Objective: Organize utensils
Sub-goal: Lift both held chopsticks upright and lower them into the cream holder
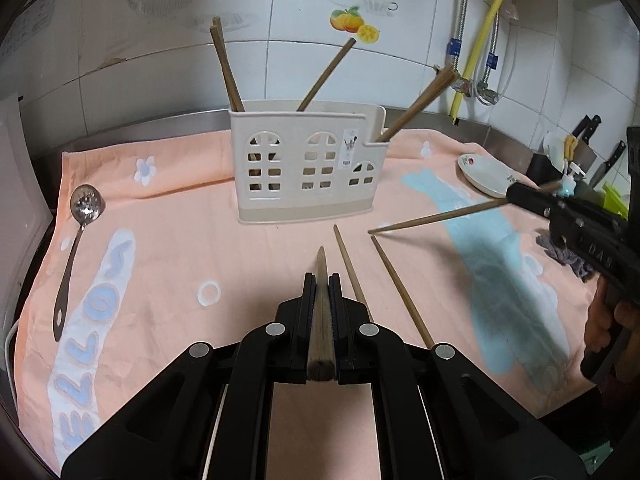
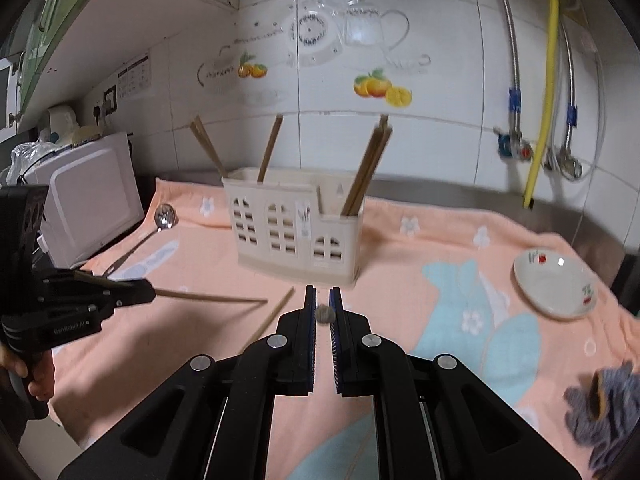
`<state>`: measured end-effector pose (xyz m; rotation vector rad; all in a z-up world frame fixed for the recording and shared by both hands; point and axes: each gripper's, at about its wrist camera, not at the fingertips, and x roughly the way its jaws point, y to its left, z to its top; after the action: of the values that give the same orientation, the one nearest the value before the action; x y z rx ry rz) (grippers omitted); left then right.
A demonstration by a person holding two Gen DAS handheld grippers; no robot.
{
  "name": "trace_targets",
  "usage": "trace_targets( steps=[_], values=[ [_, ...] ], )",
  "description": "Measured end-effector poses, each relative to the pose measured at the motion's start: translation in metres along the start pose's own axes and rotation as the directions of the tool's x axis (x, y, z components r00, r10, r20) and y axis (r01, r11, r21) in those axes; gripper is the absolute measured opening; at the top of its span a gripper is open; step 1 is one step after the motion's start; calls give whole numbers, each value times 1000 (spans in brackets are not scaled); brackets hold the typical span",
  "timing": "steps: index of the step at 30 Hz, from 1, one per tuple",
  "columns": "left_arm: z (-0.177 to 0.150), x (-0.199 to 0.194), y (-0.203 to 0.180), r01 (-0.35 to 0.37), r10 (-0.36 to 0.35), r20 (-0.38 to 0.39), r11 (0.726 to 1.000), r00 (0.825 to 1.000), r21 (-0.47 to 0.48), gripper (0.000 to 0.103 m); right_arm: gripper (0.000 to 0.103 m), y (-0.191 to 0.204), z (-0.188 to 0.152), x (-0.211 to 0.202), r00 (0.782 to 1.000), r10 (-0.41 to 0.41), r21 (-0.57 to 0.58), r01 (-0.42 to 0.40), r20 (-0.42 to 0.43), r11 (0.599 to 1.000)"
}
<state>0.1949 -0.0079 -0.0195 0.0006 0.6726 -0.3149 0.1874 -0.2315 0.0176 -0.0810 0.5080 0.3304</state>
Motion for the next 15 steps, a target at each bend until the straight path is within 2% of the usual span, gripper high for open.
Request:
trace_targets(
  steps=[8,15],
  values=[
    [27,-8,9,18,-18,29,1000,999,8,5,6,-8,45,-6,999,26,-42,-25,22,999],
    [60,-20,10,5,-8,72,999,997,35,5,6,-6,84,-11,998,49,-91,-45,47,995]
  ],
)
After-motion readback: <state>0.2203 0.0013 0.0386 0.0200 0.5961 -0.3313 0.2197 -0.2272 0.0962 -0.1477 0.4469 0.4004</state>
